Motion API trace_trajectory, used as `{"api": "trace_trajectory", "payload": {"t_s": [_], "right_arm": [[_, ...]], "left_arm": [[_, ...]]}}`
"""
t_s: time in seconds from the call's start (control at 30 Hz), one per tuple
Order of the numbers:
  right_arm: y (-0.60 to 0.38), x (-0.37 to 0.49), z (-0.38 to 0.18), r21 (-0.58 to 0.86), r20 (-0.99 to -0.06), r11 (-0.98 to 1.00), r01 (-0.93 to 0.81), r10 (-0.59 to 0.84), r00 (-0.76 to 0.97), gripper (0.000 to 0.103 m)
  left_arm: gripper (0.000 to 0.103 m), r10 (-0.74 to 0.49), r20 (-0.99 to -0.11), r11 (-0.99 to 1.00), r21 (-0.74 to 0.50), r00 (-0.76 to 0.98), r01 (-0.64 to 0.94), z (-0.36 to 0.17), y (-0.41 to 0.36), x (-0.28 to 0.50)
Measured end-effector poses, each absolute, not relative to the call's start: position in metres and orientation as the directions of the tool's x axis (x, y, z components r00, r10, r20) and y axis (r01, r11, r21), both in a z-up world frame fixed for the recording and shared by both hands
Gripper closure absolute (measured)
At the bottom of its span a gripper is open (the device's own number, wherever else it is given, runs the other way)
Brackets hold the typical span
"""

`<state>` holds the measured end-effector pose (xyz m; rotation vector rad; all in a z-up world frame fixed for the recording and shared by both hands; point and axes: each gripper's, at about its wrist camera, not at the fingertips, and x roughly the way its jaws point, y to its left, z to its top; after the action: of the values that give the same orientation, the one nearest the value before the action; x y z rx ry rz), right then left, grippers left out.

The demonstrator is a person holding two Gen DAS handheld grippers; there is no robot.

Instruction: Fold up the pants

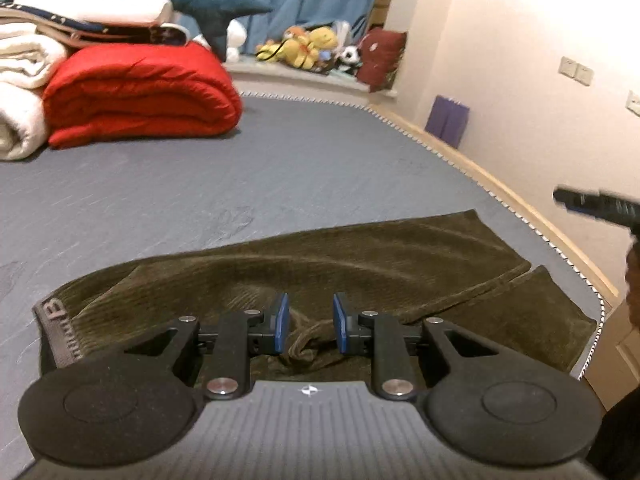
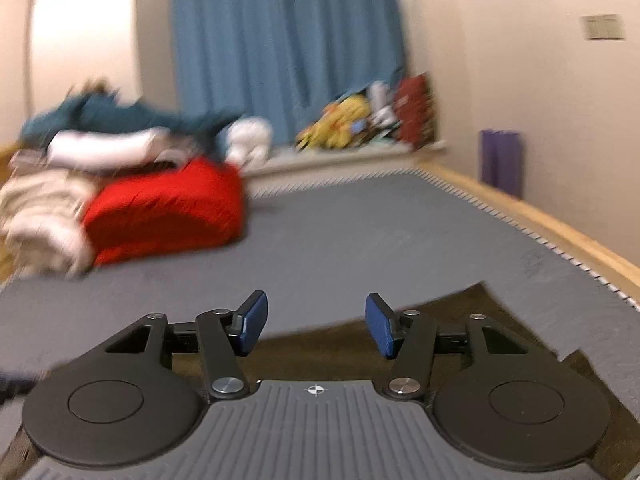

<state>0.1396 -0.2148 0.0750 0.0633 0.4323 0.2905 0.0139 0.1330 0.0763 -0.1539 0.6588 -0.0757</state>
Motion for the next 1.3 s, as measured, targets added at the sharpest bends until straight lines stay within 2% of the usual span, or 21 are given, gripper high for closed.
{"api": "trace_trajectory", "payload": {"t_s": [0.07, 0.17, 0.2, 0.27, 0.37, 0.43, 0.6, 0.73, 1.3], "right_arm": [[-0.196, 0.124, 0.070, 0.110, -0.440, 0.938, -0.329, 0.343, 0.830, 0.038], [-0.167, 0.107, 0.051, 0.093, -0.483, 0.906, -0.413, 0.404, 0.776, 0.038], [-0.157, 0.100, 0.043, 0.078, -0.488, 0.897, -0.435, 0.415, 0.768, 0.038], [-0.136, 0.096, 0.021, 0.022, -0.522, 0.897, -0.442, 0.387, 0.760, 0.039], [-0.113, 0.094, -0.008, -0.019, -0.618, 0.886, -0.464, 0.354, 0.702, 0.039], [-0.110, 0.093, -0.011, -0.019, -0.625, 0.877, -0.480, 0.364, 0.690, 0.039], [-0.099, 0.095, -0.013, -0.011, -0.658, 0.871, -0.491, 0.363, 0.659, 0.038], [-0.102, 0.093, -0.009, 0.009, -0.658, 0.871, -0.491, 0.375, 0.653, 0.036], [-0.116, 0.099, -0.016, -0.001, -0.666, 0.885, -0.466, 0.347, 0.661, 0.034]], "left_arm": [[0.073, -0.098, -0.602, 0.991, -0.133, 0.793, 0.022, 0.080, 0.129, 0.007], [0.069, -0.055, -0.557, 0.996, -0.091, 0.829, 0.005, 0.068, 0.131, -0.004], [0.069, -0.035, -0.565, 0.996, -0.085, 0.825, -0.016, 0.060, 0.134, -0.004], [0.070, 0.035, -0.649, 0.991, -0.075, 0.760, -0.110, 0.047, 0.144, 0.008], [0.069, 0.066, -0.640, 0.990, -0.054, 0.766, -0.131, 0.040, 0.151, 0.014], [0.069, 0.114, -0.664, 0.987, -0.010, 0.739, -0.161, 0.031, 0.153, 0.020], [0.067, 0.119, -0.707, 0.982, -0.020, 0.697, -0.188, 0.019, 0.156, 0.033], [0.056, 0.119, -0.702, 0.987, 0.003, 0.703, -0.163, 0.016, 0.150, 0.038], [0.056, 0.100, -0.702, 0.990, -0.002, 0.705, -0.142, 0.013, 0.140, 0.048]]}}
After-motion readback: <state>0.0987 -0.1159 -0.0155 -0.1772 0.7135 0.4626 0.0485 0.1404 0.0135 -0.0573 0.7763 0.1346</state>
